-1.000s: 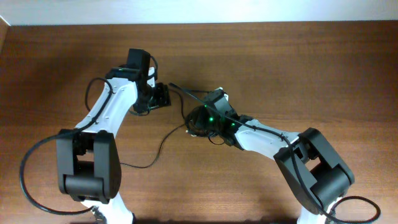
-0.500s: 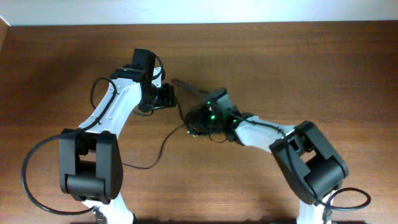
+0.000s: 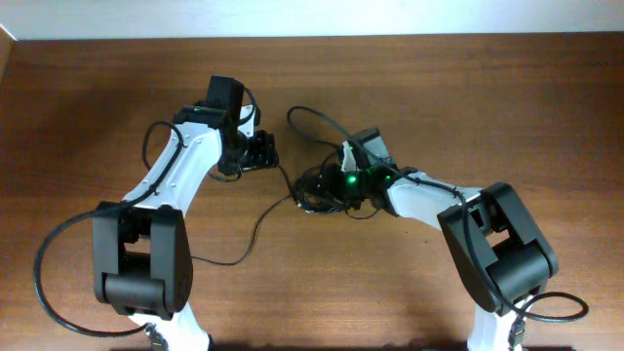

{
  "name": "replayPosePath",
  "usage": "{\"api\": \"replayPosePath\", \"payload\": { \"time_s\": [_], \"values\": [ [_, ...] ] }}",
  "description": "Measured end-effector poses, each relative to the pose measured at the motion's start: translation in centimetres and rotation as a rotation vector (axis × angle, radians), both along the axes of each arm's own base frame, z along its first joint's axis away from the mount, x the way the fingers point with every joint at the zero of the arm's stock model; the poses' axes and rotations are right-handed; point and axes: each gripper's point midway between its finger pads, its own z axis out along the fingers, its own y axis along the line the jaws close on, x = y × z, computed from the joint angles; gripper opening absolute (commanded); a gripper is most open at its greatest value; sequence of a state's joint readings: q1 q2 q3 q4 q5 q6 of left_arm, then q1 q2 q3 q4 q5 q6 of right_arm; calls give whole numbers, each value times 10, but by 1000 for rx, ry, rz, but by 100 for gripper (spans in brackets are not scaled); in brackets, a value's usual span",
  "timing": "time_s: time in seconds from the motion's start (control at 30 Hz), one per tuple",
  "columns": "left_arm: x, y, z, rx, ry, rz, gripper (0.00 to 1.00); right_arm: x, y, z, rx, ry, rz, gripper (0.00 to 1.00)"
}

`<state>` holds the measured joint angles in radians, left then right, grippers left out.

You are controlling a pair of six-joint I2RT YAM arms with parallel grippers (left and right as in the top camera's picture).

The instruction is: Untangle cables

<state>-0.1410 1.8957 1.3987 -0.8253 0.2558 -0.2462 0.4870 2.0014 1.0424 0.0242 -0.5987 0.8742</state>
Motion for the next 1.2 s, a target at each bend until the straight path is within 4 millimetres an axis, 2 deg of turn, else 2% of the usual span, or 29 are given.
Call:
{"api": "replayPosePath", "payload": {
  "time_s": [0.13,0.17,0.23,0.27,0.3,0.4,0.5,0.6,0.63,0.67,0.73,0.87,0.93,1.0,1.03,1.1,1.13,1.2],
  "values": [
    [0,0,0,0,0,0,66,-4,11,-2,-55,-41,-6,41],
    [0,0,0,0,-1,0,66,-4,11,-2,-64,-41,-20,34],
    [0,0,0,0,-1,0,62,-3,12,-3,-74,-27,-57,4],
    [1,0,0,0,-2,0,56,-2,11,-4,-83,-28,-69,4],
    [1,0,0,0,-4,-2,55,-4,9,-7,-93,-16,-67,4],
    [1,0,0,1,-5,-6,61,-6,9,-5,-78,-22,-30,4],
    [0,-2,1,-10,-7,-20,65,-5,10,21,53,-60,77,4],
    [-2,-27,10,-133,-48,-171,67,-12,9,56,202,-96,197,4],
    [-3,-33,13,-164,-58,-211,68,-16,9,62,238,-105,235,4],
    [-4,-36,15,-183,-63,-230,65,-21,11,67,271,-111,276,4],
    [-7,-46,20,-235,-82,-290,54,-37,16,80,361,-124,376,4],
    [-8,-49,22,-252,-97,-328,45,-52,22,106,508,-169,500,4],
    [-8,-49,22,-251,-101,-334,45,-60,22,120,581,-183,560,4],
    [-8,-49,22,-251,-100,-334,48,-65,19,126,626,-166,587,4],
    [-10,-49,22,-250,-95,-336,45,-64,16,128,638,-154,585,4],
    [-12,-48,21,-250,-85,-338,41,-57,3,133,663,-133,562,4],
    [-13,-48,21,-249,-85,-343,41,-49,-10,136,681,-130,540,4],
    [-13,-48,21,-248,-86,-346,41,-41,-21,138,688,-134,511,4]
  ]
}}
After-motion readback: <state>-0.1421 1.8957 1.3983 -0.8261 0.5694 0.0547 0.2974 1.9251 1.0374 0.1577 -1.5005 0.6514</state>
